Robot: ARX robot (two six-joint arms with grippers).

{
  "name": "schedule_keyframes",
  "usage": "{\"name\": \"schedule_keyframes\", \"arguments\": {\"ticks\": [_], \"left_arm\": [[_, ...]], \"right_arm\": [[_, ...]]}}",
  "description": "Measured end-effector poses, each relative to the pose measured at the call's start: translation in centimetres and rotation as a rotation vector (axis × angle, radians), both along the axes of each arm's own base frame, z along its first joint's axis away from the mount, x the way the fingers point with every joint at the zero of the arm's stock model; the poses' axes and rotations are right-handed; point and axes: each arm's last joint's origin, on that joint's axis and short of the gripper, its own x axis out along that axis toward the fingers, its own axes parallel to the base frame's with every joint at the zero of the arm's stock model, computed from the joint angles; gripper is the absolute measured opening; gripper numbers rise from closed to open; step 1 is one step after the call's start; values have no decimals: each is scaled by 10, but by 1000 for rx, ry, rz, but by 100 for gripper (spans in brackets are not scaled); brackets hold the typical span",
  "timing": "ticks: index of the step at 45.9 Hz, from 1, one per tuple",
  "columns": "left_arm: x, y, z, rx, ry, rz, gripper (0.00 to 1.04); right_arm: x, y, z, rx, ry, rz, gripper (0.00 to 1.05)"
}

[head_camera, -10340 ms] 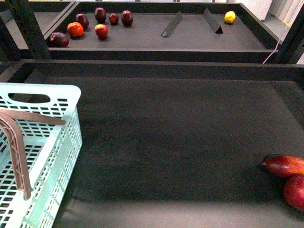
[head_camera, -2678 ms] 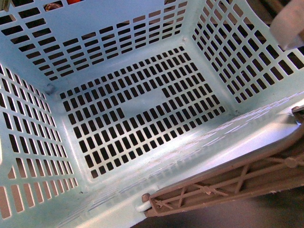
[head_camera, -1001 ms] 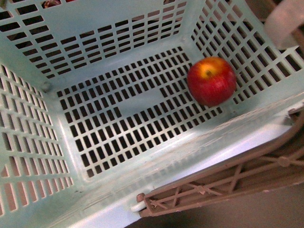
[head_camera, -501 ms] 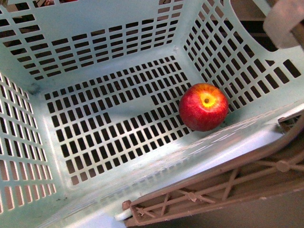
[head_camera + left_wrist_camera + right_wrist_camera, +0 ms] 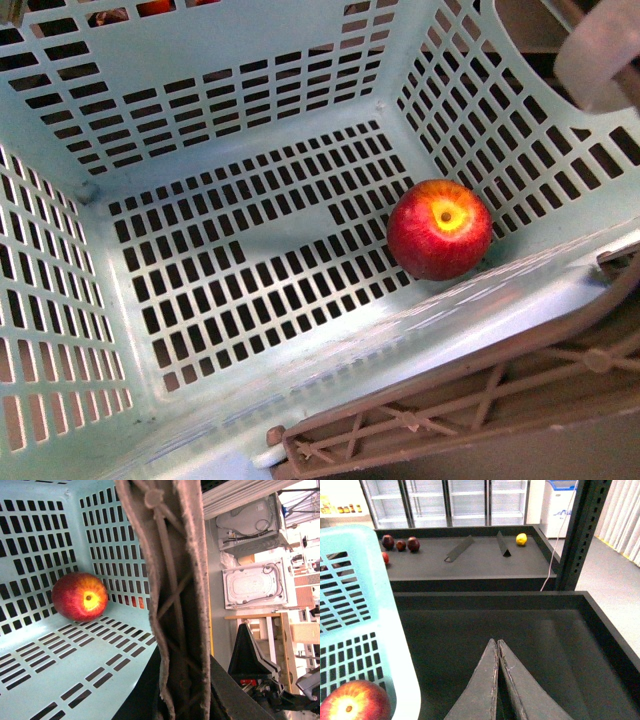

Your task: Pick apple with right arm and hold basket with left

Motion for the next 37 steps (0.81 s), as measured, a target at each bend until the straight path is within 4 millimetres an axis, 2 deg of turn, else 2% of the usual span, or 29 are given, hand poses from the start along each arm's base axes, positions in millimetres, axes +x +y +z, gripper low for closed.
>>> {"name": "schedule_keyframes", "arguments": {"ticks": [17, 37], "left_arm": [[0, 0, 0, -1, 0, 0, 9], [0, 0, 0, 0, -2, 2, 9]], "right_arm": [[-21, 0, -13, 0, -13, 0, 2], [-38, 0, -8, 0, -29, 2, 2]]}}
